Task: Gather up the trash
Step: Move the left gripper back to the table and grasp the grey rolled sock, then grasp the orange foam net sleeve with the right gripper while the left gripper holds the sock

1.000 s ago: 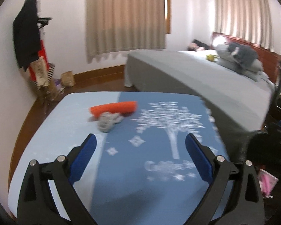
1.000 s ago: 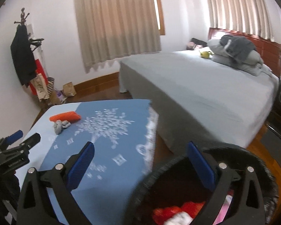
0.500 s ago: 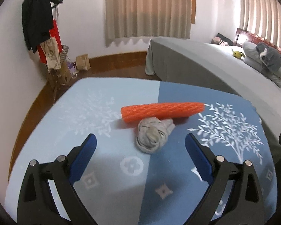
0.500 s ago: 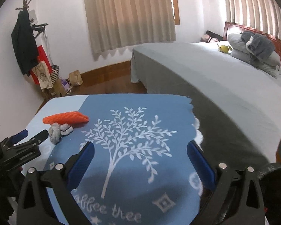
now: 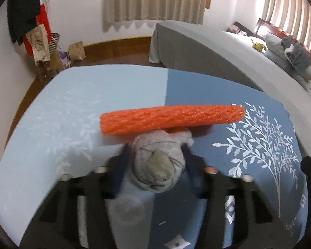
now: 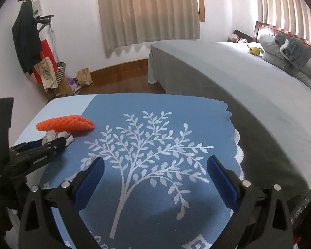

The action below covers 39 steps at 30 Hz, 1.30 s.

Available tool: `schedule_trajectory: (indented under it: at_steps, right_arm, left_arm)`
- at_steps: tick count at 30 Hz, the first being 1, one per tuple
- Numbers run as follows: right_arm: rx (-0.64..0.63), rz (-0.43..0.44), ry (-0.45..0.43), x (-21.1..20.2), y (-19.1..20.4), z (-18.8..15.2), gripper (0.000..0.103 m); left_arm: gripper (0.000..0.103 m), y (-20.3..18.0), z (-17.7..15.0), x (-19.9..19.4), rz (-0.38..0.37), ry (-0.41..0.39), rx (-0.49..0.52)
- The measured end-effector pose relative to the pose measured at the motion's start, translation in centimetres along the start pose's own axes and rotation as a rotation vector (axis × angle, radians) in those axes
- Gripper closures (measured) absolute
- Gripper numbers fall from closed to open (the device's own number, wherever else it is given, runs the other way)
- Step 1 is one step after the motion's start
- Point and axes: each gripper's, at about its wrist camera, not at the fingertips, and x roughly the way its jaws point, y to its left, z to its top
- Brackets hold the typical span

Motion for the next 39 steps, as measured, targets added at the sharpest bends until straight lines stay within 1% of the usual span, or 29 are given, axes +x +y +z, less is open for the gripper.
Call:
schedule_trajectory:
  at_steps: [2,8,14,17,24,31,37,39]
  right_arm:
    - [0.0,0.002,0.004,0.0,0.0,-0.1,0.006]
    - [-0.005,0.01,0.001,-0.4,0.5,0.0,0.006]
    - [-0.013,0.036,-0.004,-0.6,2.0,0.3,0.006]
    - [-0.019,0.058,-0.002,-0.4,3.3,0.5,0.006]
    - [-0.044,0.113,0.007,1.5,7.2,1.7,0.006]
    - [-0.067,0.117,0.046,4.8,10.2,2.4,0.007]
    - [-0.074,0.132,0.109,7.2,11.6,2.1,0.022]
    - [-0.09,0.144,0.137,8.0,12.2,1.9,0.034]
  left_arm:
    - [0.065,-0.1,-0.1,-0.3,-0.005,-0.015,0.007]
    - [0.065,-0.2,-1.3,-3.2,-0.014,-0.056,0.017]
    - [0.065,1.5,-3.1,-6.0,0.025,-0.062,0.005]
    - [0.065,2.8,-3.6,-7.0,0.069,-0.073,0.001]
    - [0.065,6.9,-2.3,-6.8,0.156,-0.084,-0.034]
    - [0.065,8.5,-1.0,-5.6,0.174,-0.092,-0.057]
    - [0.065,9.4,-0.9,-4.9,0.173,-0.091,-0.078]
    - [0.065,9.4,-1.1,-4.9,0.175,-0.09,-0.086]
